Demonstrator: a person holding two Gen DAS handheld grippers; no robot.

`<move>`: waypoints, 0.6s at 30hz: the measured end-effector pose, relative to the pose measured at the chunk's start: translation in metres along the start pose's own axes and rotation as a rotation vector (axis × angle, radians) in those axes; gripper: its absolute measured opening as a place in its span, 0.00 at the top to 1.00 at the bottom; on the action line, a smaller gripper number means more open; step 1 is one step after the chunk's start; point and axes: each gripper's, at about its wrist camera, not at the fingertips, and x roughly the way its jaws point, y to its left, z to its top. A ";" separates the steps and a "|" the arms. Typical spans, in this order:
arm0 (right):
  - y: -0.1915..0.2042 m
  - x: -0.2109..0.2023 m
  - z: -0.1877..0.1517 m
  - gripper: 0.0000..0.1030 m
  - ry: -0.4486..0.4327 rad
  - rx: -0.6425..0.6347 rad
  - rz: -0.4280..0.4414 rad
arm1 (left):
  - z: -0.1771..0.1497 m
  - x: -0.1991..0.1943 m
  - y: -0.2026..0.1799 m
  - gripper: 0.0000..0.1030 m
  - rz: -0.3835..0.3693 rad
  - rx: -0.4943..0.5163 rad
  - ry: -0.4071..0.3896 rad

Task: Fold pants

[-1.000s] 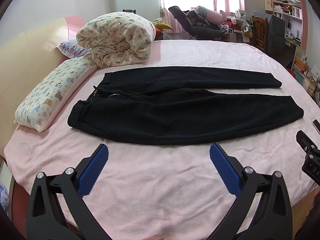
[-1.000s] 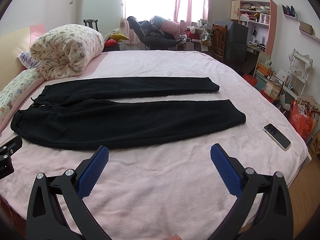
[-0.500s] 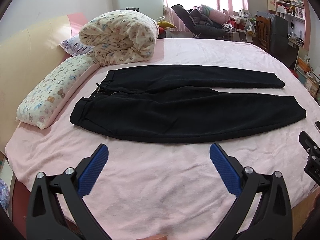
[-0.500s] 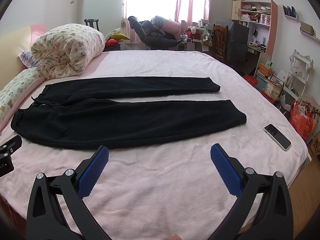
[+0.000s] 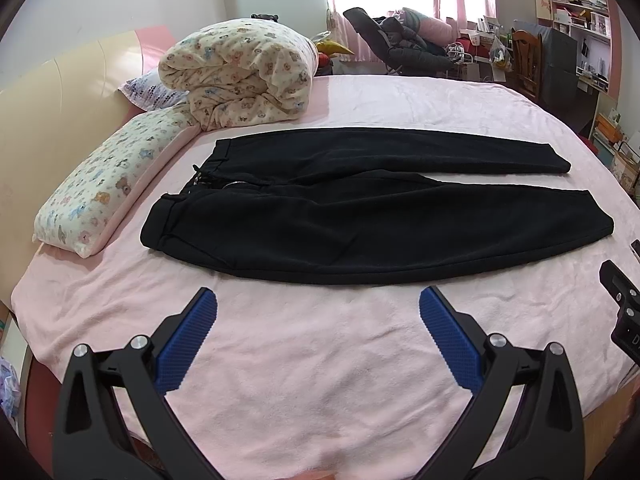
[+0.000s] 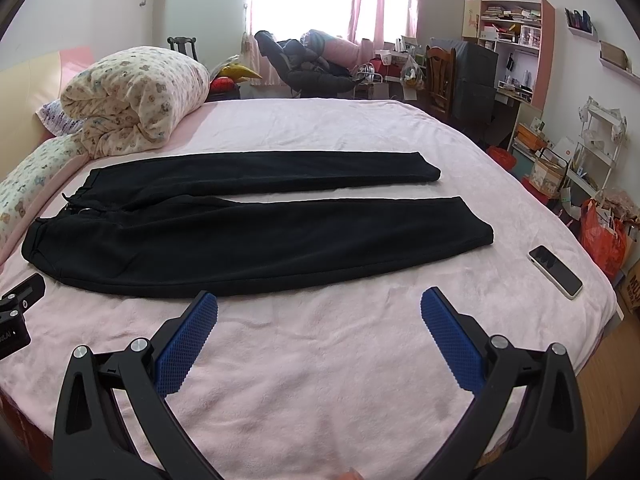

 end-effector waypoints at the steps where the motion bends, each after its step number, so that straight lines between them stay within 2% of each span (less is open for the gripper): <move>1: 0.000 0.000 0.000 0.01 0.001 0.001 0.000 | 0.000 0.000 0.000 0.02 0.000 0.001 0.000; 18: -0.002 0.001 0.000 0.01 0.003 0.004 0.000 | -0.001 0.000 -0.001 0.02 0.000 0.000 -0.002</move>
